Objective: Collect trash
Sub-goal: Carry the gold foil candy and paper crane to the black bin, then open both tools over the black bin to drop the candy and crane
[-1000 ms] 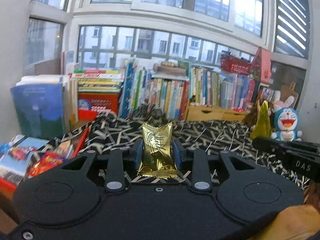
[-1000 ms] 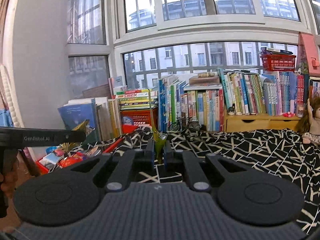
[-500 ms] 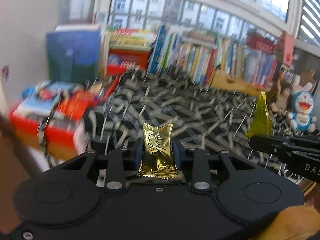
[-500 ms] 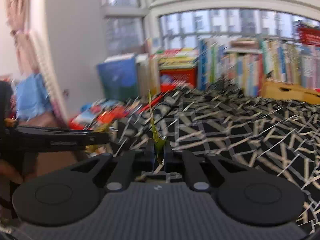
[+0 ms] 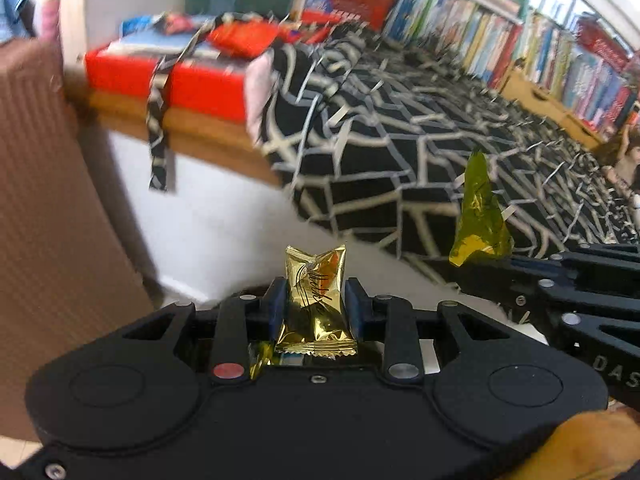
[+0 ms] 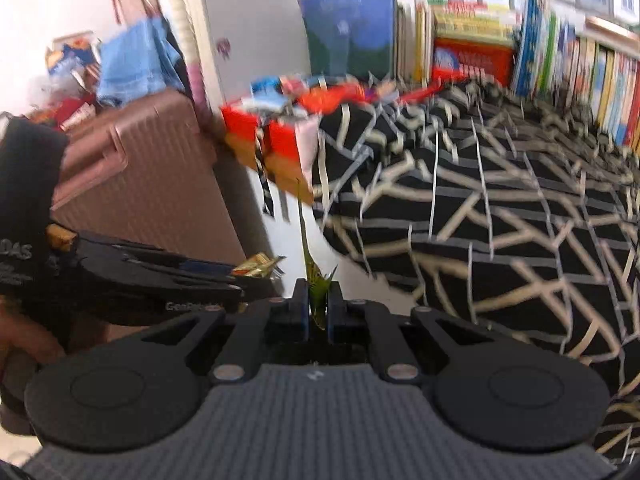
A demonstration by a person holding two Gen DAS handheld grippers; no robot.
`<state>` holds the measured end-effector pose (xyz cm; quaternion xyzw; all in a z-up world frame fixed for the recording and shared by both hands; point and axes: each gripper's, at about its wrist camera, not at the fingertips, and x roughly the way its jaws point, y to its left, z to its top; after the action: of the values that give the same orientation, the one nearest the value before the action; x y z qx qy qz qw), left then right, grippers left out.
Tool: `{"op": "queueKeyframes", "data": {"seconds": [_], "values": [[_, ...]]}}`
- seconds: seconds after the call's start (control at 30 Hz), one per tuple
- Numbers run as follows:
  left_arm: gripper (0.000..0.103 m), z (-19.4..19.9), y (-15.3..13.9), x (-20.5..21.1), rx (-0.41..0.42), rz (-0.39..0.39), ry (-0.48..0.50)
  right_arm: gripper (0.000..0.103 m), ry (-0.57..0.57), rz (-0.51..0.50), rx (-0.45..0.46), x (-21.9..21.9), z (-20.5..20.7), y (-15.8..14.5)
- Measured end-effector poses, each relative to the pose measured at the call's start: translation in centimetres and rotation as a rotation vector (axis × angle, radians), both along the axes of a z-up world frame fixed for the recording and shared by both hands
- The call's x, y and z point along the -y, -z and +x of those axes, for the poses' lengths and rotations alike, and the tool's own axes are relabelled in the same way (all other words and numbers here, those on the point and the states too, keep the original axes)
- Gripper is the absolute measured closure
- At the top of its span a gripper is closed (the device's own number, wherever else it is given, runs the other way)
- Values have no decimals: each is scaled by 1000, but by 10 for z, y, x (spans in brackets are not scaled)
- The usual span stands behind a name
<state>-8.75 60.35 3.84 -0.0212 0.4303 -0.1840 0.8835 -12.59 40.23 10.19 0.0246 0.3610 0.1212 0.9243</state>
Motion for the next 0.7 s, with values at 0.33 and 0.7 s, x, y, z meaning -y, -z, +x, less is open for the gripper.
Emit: {"op": "queueKeyframes", "data": {"seconds": [0.33,0.7], "values": [[73,12,22,0,-51,37,-14,91,48,-53,-133,1,22,32],[7,33,36,-2,-88,83,-129,19,119,-124,-150,11,49,45]]}}
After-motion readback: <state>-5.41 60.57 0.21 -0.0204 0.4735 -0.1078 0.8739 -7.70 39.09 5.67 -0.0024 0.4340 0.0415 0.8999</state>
